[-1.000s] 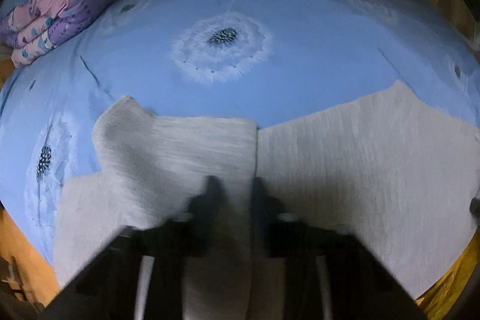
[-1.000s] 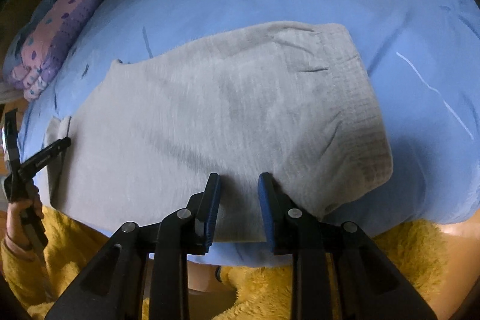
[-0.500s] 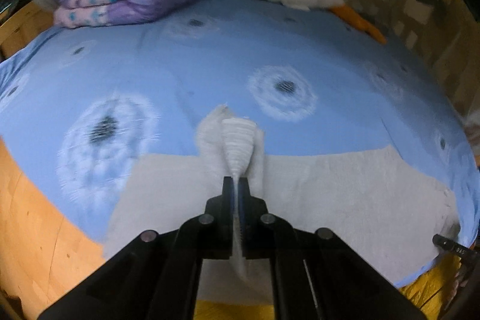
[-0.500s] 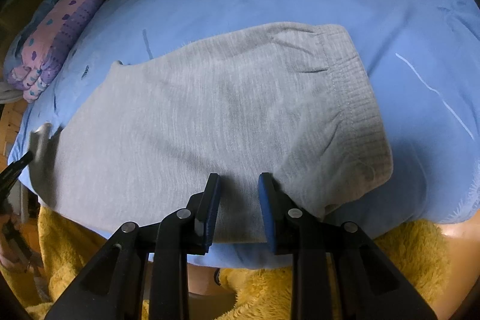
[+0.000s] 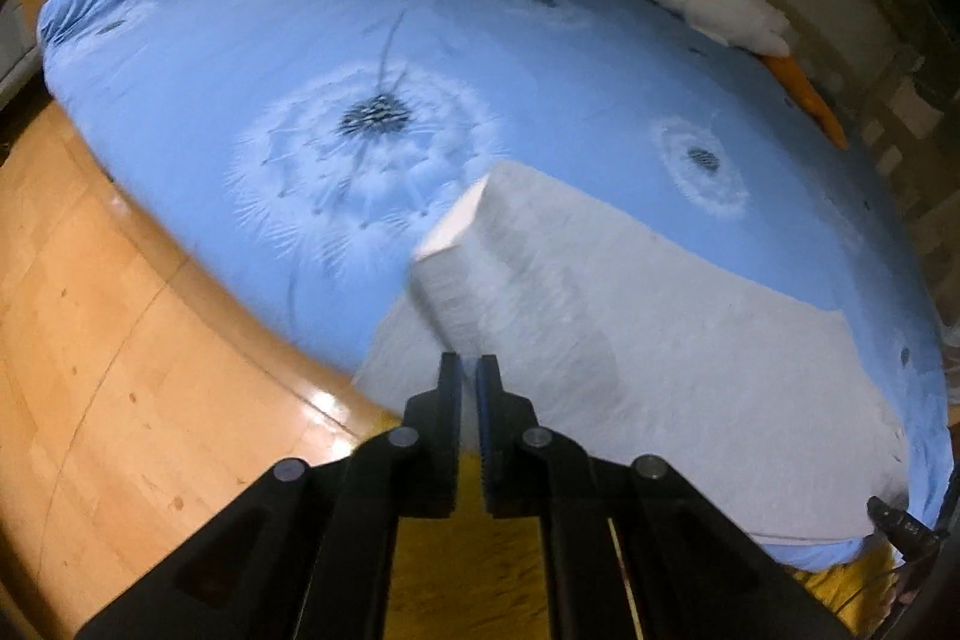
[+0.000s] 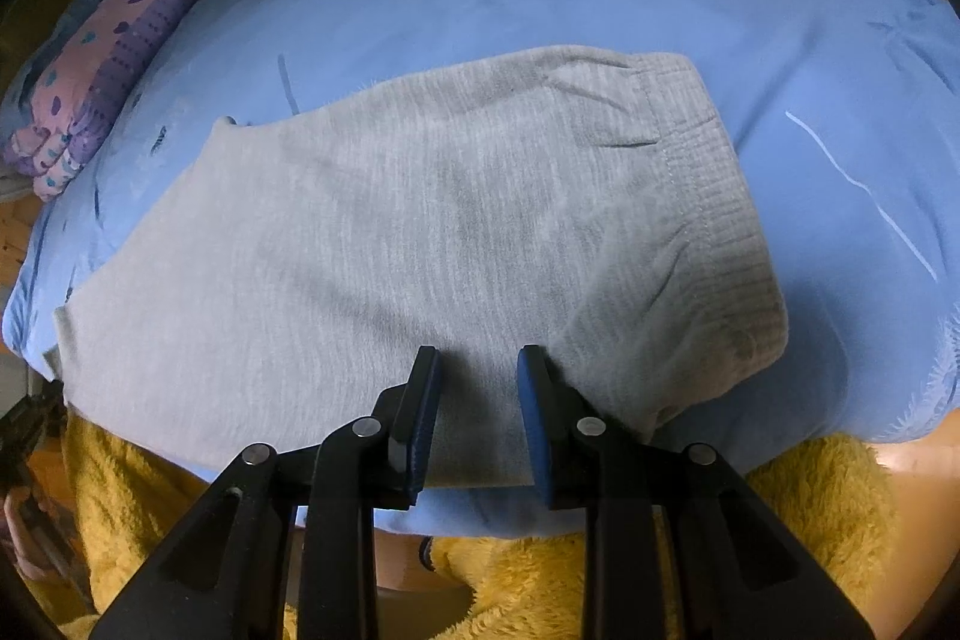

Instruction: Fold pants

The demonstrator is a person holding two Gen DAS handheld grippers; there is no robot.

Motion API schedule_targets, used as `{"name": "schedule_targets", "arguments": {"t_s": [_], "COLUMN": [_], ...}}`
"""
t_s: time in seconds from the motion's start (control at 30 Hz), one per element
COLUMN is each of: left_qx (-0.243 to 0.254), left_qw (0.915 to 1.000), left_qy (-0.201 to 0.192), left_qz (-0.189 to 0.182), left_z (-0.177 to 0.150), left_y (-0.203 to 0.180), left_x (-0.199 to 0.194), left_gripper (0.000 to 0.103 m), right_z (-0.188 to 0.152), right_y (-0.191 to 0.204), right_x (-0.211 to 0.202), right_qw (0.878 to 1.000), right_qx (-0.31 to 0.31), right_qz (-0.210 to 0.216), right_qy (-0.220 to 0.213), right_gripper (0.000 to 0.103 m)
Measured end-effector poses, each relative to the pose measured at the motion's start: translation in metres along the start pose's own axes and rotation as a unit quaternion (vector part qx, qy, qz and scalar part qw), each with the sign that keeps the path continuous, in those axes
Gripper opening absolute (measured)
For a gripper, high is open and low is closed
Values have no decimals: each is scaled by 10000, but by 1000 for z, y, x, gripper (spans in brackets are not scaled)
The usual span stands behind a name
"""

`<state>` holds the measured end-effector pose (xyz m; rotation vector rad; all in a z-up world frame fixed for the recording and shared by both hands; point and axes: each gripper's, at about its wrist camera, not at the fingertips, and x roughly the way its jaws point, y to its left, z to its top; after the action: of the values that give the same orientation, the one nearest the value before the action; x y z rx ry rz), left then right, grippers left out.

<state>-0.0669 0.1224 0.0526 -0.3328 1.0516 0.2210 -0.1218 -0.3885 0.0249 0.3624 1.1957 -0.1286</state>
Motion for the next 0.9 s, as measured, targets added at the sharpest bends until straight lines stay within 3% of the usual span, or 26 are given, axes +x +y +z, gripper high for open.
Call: {"name": "schedule_targets", "arguments": {"t_s": [0.13, 0.3, 0.57, 0.63, 0.67, 0.7, 0.9], "left_qx": [-227, -325, -184, -243, -285, -325, -185], "left_qw": [9996, 9990, 9993, 9991, 9988, 9983, 9983], "left_qy": [-113, -130, 36, 35, -5, -64, -393], "left_qz": [-75, -273, -314, -336, -409, -471, -380], "left_z": [-1, 6, 17, 19, 19, 18, 14], "left_y": [13, 17, -2, -4, -4, -3, 4], "left_x": [-13, -17, 10, 15, 15, 13, -11], "left_gripper": [5, 34, 37, 36, 27, 4, 2], "right_z": [0, -1, -3, -2, -2, -2, -3], "right_y": [4, 8, 8, 7, 6, 5, -1], "right_x": [2, 3, 3, 4, 4, 4, 3], "right_qw": [10000, 10000, 10000, 10000, 10000, 10000, 10000], "right_qx": [0, 14, 38, 43, 43, 45, 16], "right_qz": [-31, -58, -34, -17, -9, 6, 57], "right_qy": [-24, -39, -45, -37, -37, -39, -74], "right_gripper": [26, 26, 26, 26, 26, 26, 26]}}
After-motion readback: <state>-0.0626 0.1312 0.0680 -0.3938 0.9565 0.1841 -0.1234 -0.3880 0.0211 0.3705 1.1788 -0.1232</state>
